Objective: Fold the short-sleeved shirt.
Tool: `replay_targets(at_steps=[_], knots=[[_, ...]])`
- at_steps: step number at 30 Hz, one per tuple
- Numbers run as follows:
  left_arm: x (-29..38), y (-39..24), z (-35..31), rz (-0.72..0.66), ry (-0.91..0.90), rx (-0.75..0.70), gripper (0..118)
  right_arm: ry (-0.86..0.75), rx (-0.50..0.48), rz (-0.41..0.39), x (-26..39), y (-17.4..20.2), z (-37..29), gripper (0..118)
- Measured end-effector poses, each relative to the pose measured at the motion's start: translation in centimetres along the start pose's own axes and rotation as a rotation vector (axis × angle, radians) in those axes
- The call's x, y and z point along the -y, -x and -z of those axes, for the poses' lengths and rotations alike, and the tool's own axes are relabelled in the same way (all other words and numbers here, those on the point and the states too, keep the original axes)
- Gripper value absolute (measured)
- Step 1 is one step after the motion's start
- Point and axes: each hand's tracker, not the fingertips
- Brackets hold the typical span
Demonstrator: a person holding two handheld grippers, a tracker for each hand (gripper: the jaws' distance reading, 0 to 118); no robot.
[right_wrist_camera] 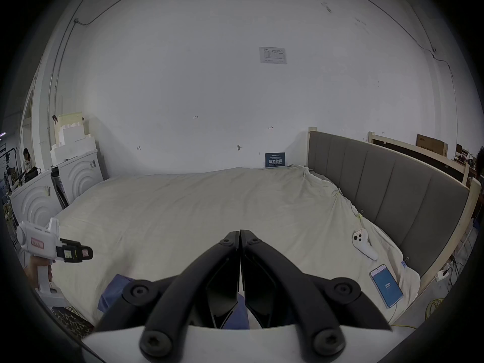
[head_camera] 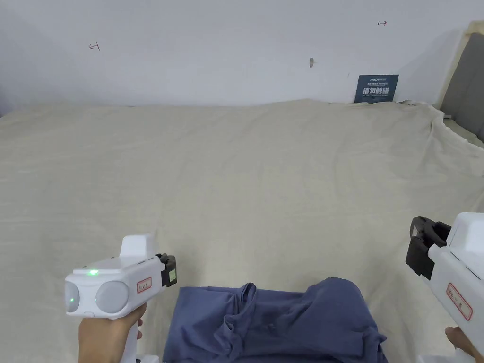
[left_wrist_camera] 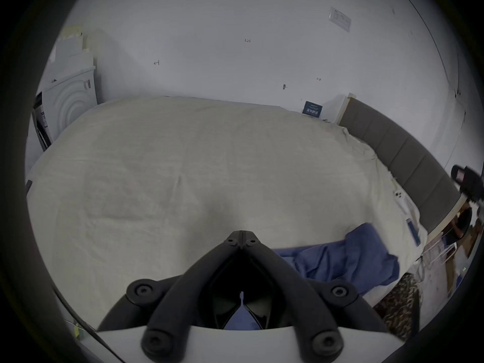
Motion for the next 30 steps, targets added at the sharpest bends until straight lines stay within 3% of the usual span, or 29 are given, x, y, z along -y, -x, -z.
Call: replay_targets(at_steps=[13, 24, 30], knots=[[7.5, -4.5, 3.8, 0.117, 0.146, 0.036, 0, 0.027, 0.019, 0.004, 0.8, -0.7, 0.0, 0], [10.0, -10.2, 7.3, 0.244, 0.229, 0.032, 0, 0.042, 0.059, 0.027, 1.5, -3.0, -0.6, 0], [10.3, -13.9, 7.3, 0.257, 0.232, 0.127, 0, 0.044, 0.078, 0.043, 1.6, -3.9, -0.9, 0]])
